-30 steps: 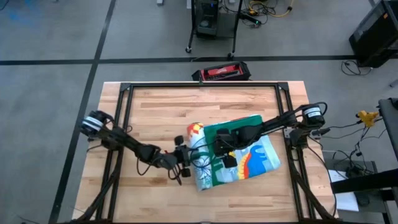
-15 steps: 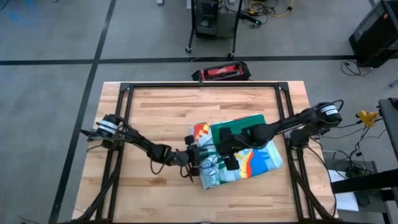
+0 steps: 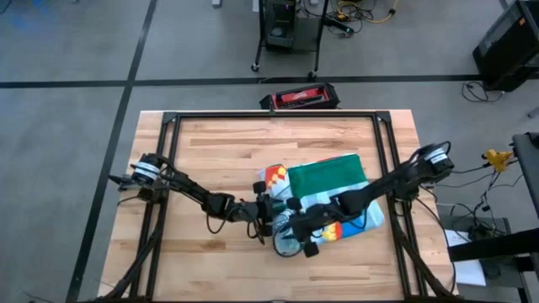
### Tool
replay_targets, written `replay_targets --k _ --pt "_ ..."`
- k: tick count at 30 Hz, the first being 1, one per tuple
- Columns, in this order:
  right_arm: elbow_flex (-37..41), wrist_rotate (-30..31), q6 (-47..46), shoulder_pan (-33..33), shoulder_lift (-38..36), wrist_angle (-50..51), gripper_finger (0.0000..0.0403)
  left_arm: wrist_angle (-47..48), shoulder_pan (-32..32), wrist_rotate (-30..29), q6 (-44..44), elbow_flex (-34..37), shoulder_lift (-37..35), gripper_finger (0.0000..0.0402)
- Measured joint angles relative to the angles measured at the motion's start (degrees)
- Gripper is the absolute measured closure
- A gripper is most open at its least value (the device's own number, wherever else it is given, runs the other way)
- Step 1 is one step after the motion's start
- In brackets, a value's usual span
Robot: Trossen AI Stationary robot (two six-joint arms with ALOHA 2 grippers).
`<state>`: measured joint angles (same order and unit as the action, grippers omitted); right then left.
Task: Roll towel
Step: Roll the multi-color dinosaur print towel
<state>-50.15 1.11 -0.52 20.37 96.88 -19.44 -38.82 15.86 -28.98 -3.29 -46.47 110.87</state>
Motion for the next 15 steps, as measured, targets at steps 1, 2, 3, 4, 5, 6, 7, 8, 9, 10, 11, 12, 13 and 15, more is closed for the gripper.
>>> replay_targets --k 1,2,3,4,5,6,7,8,9,10,11,12,13,15 --pt "0.43 0.21 -0.33 -0.01 0.87 -1.88 0.0382 0.02 0.0 0.02 0.03 -0.02 -0.01 0.0283" --pt "0.96 0.17 -0.87 0.01 1.71 -3.36 0.0392 0.07 0.0 0.08 0.06 -0.07 -0.03 0.0283" --pt "1.53 0.15 -1.63 0.19 2.63 -3.98 0.0395 0.41 0.0 0.31 0.07 -0.23 -0.07 0.0283" --pt "1.83 0.15 -2.68 0.4 3.59 -4.11 0.0393 0.47 -0.03 0.69 0.04 -0.35 -0.12 0.0283" --pt "1.88 0.15 -3.33 0.72 4.46 -4.43 0.039 0.48 -0.04 1.15 -0.11 -0.4 -0.37 0.0283" --pt "1.88 0.36 -3.97 1.11 5.16 -4.8 0.0388 0.71 -0.04 1.47 -0.28 -0.38 -0.75 0.0283" --pt "1.88 0.63 -4.59 1.55 5.73 -5.21 0.0387 0.83 -0.15 1.58 -0.5 -0.34 -1.18 0.0283" --pt "1.88 0.9 -5.1 2.01 6.41 -5.42 0.0388 0.95 -0.23 1.71 -0.72 -0.27 -1.92 0.0283" --pt "1.88 0.95 -5.74 2.37 7.26 -5.5 0.0391 1.75 -0.31 1.95 -1.08 -0.2 -2.8 0.0283" --pt "1.89 1.04 -6.2 2.71 8.13 -5.52 0.0396 2.53 -0.46 2.0 -1.51 -0.13 -3.69 0.0283" --pt "1.93 1.03 -6.62 3.03 8.83 -5.5 0.0399 3.36 -0.72 1.98 -1.87 -0.08 -4.63 0.0283" --pt "1.95 1.08 -7.21 3.31 9.34 -5.63 0.0401 4.11 -1.15 1.89 -2.2 0.04 -5.38 0.0283" --pt "1.95 1.22 -7.69 3.53 9.8 -6.04 0.04 4.41 -1.67 1.8 -2.47 0.12 -6.04 0.0283" --pt "1.92 1.41 -8.67 3.77 10.03 -5.89 0.04 4.85 -3.26 1.69 -2.89 0.44 -6.68 0.0283"
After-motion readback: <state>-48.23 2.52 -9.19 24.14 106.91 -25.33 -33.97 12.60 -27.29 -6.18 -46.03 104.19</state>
